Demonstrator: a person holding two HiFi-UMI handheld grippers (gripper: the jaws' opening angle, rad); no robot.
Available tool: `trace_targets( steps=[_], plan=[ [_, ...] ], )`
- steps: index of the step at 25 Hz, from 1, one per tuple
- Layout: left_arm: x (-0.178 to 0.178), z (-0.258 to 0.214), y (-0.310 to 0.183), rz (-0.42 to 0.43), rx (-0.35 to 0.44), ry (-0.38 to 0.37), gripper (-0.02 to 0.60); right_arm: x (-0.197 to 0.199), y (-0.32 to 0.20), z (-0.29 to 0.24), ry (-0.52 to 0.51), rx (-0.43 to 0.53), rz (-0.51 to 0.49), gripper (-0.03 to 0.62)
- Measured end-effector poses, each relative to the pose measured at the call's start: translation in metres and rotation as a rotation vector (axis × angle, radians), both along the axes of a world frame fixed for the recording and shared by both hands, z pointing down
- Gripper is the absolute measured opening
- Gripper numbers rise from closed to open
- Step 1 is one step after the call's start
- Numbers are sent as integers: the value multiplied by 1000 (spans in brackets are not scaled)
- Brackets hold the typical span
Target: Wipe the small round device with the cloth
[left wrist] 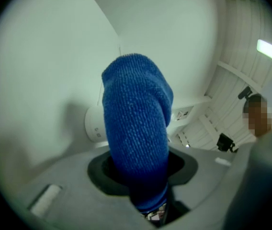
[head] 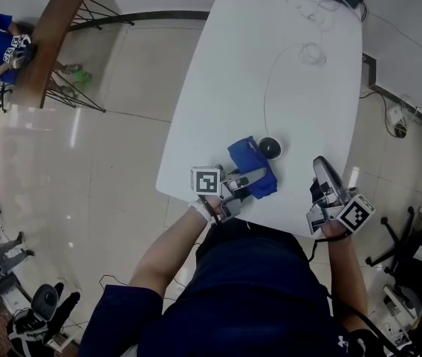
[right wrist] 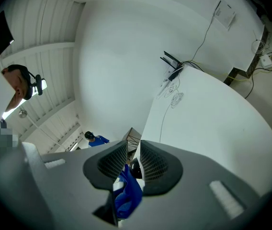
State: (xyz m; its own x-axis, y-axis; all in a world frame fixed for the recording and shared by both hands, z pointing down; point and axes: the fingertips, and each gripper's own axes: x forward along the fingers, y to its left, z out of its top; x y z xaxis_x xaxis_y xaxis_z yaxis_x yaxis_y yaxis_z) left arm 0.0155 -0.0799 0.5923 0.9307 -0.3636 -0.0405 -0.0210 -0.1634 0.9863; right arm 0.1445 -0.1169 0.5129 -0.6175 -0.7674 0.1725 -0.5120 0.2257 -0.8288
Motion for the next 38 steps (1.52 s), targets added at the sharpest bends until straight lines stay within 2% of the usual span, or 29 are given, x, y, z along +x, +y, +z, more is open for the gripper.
trace_targets(
  steps=[8,13,16,19,21,23,25,27,28,31,34,36,38],
  plan=[
    [4,31,-3,11,-115,-85,163,2,-3,0,-17,14,17,84],
    [-4,55,-6,-40,-184,-247,165,1,3,-10,-7,40,41,80],
    [-10,60,-6,-69,-184,-329,165,4,7,-15,-5,58,52,80],
    [-6,27,-5,-36,-91,-297,165,8,14,-20,-8,72,63,80],
    [2,-8,-2,44,56,-321,165,14,21,-23,-4,79,75,80],
    [14,-31,4,188,236,-451,164,19,25,-23,1,83,88,80],
    [23,-31,10,382,359,-642,164,18,23,-19,-7,86,93,80],
    [28,-19,19,570,421,-816,163,19,21,-15,8,71,111,78],
    [31,-15,25,648,449,-874,163,19,22,-14,11,67,115,78],
    [36,-10,38,798,490,-949,162,20,24,-14,6,64,113,78],
    [32,-6,39,820,494,-968,161,20,23,-12,0,50,115,78],
    [29,-13,34,756,459,-894,161,21,24,-12,-4,40,117,78],
    [24,-25,23,658,395,-774,160,22,23,-11,1,32,121,78]
  ],
)
